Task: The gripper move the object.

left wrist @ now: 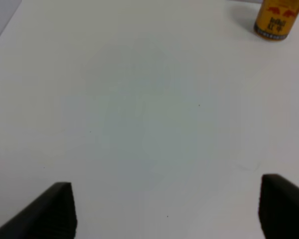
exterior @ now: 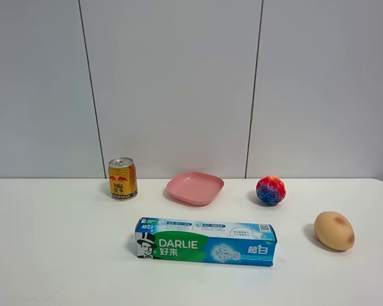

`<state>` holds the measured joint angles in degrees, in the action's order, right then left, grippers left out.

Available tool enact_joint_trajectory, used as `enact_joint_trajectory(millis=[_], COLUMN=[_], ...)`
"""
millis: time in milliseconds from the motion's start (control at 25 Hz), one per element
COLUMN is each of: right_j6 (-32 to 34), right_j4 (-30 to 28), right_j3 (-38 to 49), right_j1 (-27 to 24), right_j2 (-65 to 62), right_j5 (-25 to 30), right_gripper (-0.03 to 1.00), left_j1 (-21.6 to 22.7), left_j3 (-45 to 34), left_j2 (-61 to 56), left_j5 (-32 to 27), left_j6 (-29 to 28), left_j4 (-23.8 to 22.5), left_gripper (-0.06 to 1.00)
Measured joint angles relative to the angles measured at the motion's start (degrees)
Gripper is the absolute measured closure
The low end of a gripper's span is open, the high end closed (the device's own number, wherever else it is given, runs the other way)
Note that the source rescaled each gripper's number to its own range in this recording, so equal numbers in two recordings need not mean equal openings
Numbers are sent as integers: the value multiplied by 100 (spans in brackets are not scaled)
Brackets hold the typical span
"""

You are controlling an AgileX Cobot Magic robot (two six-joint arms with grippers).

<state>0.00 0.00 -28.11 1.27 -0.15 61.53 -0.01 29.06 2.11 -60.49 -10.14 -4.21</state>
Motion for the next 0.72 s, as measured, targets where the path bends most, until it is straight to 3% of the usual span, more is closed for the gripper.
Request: enact_joint_trajectory(millis=[720], right_j6=[0], right_j4=[0], right_j3=[0], right_j1=[0], right_j2=[0], right_j5=[0], right_gripper=[-3], left_j1=[0], left_j3=[0], left_j2=[0], left_j5=[0], left_j6=[-15], left_j4=[-2], left_gripper=[54])
